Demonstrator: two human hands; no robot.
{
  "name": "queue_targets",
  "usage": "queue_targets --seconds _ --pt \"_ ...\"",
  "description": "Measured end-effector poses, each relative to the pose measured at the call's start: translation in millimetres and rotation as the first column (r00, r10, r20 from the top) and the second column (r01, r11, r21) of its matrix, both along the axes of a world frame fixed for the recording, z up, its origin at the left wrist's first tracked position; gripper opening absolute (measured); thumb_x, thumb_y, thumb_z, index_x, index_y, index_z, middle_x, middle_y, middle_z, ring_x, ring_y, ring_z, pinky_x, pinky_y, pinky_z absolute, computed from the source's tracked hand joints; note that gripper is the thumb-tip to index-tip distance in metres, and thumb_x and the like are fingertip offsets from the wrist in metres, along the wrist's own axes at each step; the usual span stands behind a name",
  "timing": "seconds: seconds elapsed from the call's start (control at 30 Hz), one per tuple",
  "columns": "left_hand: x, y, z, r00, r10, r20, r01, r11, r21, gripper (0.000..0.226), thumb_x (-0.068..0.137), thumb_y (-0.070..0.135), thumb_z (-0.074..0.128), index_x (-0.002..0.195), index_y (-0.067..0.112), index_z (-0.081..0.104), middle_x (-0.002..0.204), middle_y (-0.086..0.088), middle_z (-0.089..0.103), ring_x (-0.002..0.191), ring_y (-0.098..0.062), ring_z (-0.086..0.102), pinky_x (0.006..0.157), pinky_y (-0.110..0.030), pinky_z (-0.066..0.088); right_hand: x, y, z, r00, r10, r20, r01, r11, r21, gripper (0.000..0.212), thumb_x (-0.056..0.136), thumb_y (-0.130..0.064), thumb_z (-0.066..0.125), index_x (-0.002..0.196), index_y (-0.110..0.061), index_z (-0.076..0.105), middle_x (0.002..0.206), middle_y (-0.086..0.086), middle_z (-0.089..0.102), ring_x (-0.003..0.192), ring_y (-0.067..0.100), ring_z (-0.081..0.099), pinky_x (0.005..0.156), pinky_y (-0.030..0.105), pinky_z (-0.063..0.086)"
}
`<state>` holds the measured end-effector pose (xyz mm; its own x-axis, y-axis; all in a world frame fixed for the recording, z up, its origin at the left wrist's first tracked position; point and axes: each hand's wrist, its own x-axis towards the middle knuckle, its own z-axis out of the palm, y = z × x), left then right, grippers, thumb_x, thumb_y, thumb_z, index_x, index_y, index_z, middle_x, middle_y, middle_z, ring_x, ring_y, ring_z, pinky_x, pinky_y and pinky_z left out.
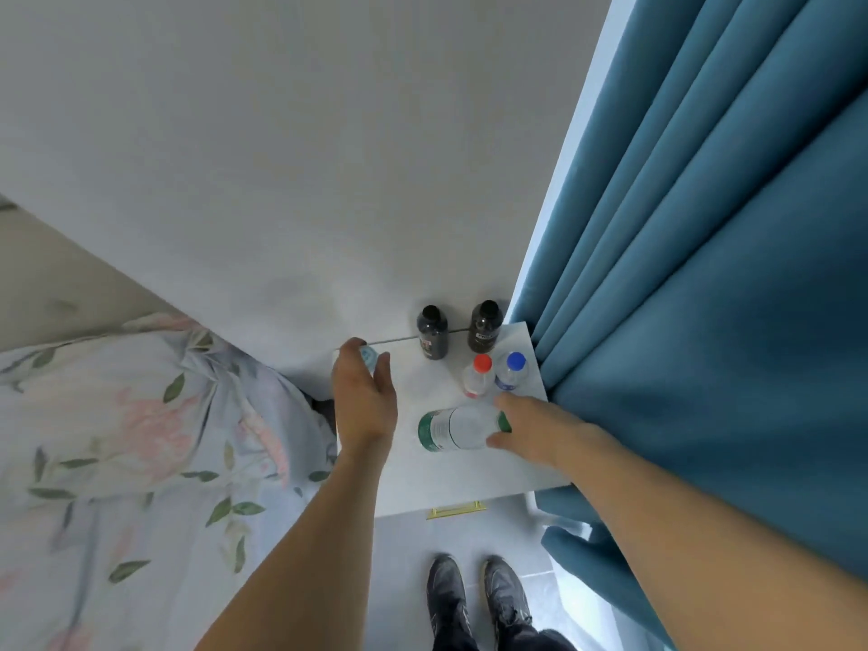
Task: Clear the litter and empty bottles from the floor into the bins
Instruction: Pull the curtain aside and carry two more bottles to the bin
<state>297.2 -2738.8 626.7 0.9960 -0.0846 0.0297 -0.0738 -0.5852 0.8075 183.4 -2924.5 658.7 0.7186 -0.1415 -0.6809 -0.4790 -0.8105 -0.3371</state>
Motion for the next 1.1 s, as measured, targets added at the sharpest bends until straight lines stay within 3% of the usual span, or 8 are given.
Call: queue_targets --seconds 0.23,0.4,0.77,1.1 --pt "-74 99 133 0.965 0.246 0.088 -0.244 0.969 -0.030 0.022 0.100 0.026 0.051 0.119 0.017 0.045 0.104 0.002 0.054 0.095 -0.015 0.053 0.077 -0.023 0.040 19 82 121 0.923 0.254 0.290 -0.257 0.966 -0.028 0.038 0.092 -0.053 0.044 0.112 -0.021 0.038 0.102 0.002 0.059 0.090 0.027 0.059 0.080 0.040 0.050" --pt "-129 185 179 0.855 0.479 0.199 -0.495 0.868 0.038 0.030 0.099 0.033 0.050 0.124 0.018 0.044 0.107 -0.004 0.055 0.098 -0.022 0.053 0.080 -0.035 0.047 27 167 174 0.760 0.447 0.472 -0.490 0.871 -0.036 0.030 0.093 -0.047 0.048 0.093 -0.018 0.042 0.084 0.000 0.055 0.076 0.024 0.054 0.067 0.035 0.043" --pt "-314 346 219 0.461 0.864 0.202 -0.882 0.471 -0.002 0.022 0.100 0.042 0.043 0.117 0.032 0.034 0.091 -0.006 0.056 0.076 -0.025 0.055 0.055 -0.030 0.035 -63 387 230 0.449 0.635 0.629 -0.824 0.566 0.017 0.030 0.086 -0.046 0.057 0.082 -0.020 0.042 0.075 -0.002 0.052 0.071 0.023 0.054 0.065 0.038 0.046" --pt "-581 476 255 0.007 0.975 0.224 -1.000 0.004 0.017 0.037 0.100 0.038 0.046 0.132 0.020 0.039 0.111 -0.002 0.052 0.097 -0.018 0.049 0.074 -0.029 0.038 -291 597 269 0.151 0.714 0.684 -0.988 0.123 0.090 0.018 0.084 -0.037 0.061 0.089 -0.022 0.051 0.086 -0.001 0.056 0.073 0.020 0.056 0.061 0.035 0.047"
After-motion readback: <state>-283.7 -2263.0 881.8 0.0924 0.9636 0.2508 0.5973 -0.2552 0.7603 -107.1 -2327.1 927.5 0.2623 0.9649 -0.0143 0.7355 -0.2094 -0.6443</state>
